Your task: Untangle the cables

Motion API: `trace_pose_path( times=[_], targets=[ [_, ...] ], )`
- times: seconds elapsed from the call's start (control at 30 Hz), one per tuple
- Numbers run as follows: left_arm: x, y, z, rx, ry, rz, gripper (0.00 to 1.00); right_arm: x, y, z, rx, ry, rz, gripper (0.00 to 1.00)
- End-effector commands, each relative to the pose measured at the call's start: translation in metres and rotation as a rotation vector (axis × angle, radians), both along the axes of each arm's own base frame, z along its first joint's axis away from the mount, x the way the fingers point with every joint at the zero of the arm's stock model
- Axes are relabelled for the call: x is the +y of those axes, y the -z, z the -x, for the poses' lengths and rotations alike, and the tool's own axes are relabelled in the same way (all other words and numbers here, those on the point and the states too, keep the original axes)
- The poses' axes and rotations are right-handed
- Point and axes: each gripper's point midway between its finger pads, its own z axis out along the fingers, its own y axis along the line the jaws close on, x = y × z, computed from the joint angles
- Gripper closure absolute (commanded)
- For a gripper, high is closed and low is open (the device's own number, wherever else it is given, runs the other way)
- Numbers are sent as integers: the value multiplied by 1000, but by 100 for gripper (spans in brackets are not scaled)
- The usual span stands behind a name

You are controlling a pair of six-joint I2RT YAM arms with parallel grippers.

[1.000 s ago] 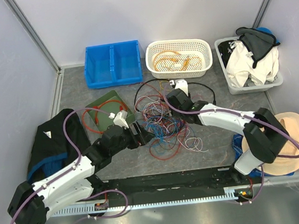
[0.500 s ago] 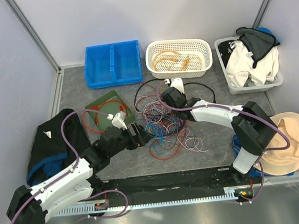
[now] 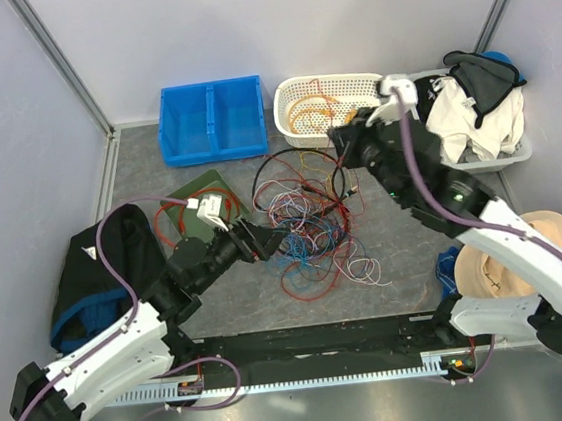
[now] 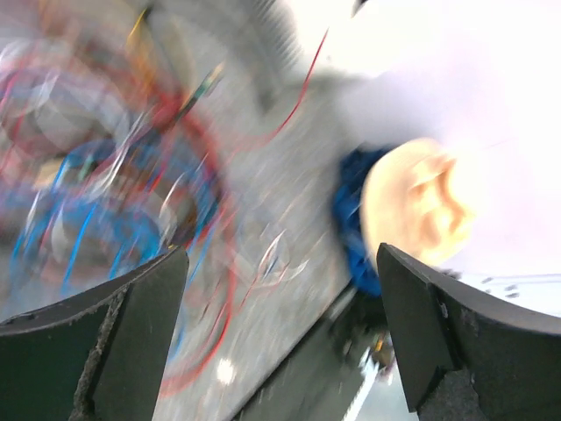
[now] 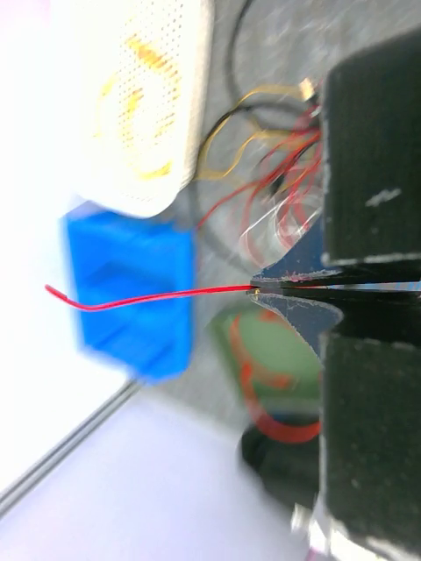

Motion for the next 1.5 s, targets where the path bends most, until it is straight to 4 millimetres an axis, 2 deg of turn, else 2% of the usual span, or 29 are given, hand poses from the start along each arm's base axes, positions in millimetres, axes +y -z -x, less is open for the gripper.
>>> trace_pose_path(
  times=[0.0,0.07,0.1,0.17,0.2,0.23,0.27,0.3,0.33,0.4,0.43,0.5,0.53,0.63,0.7,0.73,0.77,0.8,0.83,0.87,0.97,1.0,1.07,1.2,1.23,1.37,1.43,1.47],
  targets=[
    [-5,-69,-16,-350,-43,145,4,-1,-26,25,30,-80,-76,100],
    [-10,-61,-23,-369,-55,138,4,-1,-33,31,30,-102,-108,100],
    [-13,-80,-19,-459,-53,182,4,-2,-34,34,33,-110,-111,100],
    [-18,-86,-13,-546,-49,202,4,-3,-38,40,35,-126,-130,100],
    [-30,-80,-9,-601,-25,162,4,-3,-39,42,36,-133,-139,100],
    [-31,-100,-2,-695,-31,222,4,-2,-38,43,40,-139,-143,100],
    [-39,-102,5,-749,1,220,0,-1,-39,45,41,-151,-148,100],
    [-55,-87,7,-785,33,160,0,0,-39,47,44,-159,-155,100],
    [-59,-102,10,-845,25,199,1,2,-39,47,48,-167,-159,100],
    [-74,-98,13,-889,46,183,0,5,-38,51,60,-193,-170,100],
    [-88,-88,8,-889,56,161,0,7,-37,52,63,-201,-175,100],
    [-98,-87,4,-910,46,174,0,10,-37,55,73,-222,-187,100],
    [-108,-76,-5,-888,36,153,0,11,-38,57,76,-231,-194,100],
    [-127,-64,-21,-869,25,124,3,13,-40,62,79,-256,-210,100],
    [-136,-62,-26,-871,24,120,5,12,-41,64,78,-262,-214,100],
    [-143,-69,-31,-883,15,134,5,11,-41,65,80,-263,-218,100],
    [-149,-61,-36,-881,14,114,5,9,-44,67,72,-263,-225,100],
    [-152,-61,-40,-882,3,112,6,9,-44,68,74,-265,-226,100],
    [-154,-70,-47,-888,-29,125,6,8,-44,69,73,-267,-227,100],
    [-159,-63,-52,-880,-36,110,6,8,-45,71,73,-270,-233,100],
    [-164,-69,-63,-889,-74,115,7,5,-44,73,73,-268,-233,100],
    [-167,-63,-67,-875,-71,111,8,4,-43,73,74,-267,-229,100],
    [-168,-63,-75,-860,-91,121,14,2,-44,73,70,-260,-226,100],
    [-164,-51,-89,-814,-113,120,42,-3,-43,73,66,-242,-214,100],
    [-164,-47,-90,-806,-114,116,54,-4,-43,73,65,-239,-213,100],
    [-160,-45,-97,-798,-124,112,71,-7,-44,73,58,-228,-220,100],
    [-157,-48,-98,-799,-127,119,83,-9,-45,73,55,-222,-221,100],
    [-153,-54,-99,-803,-131,130,85,-11,-46,75,52,-218,-227,100]
  ],
)
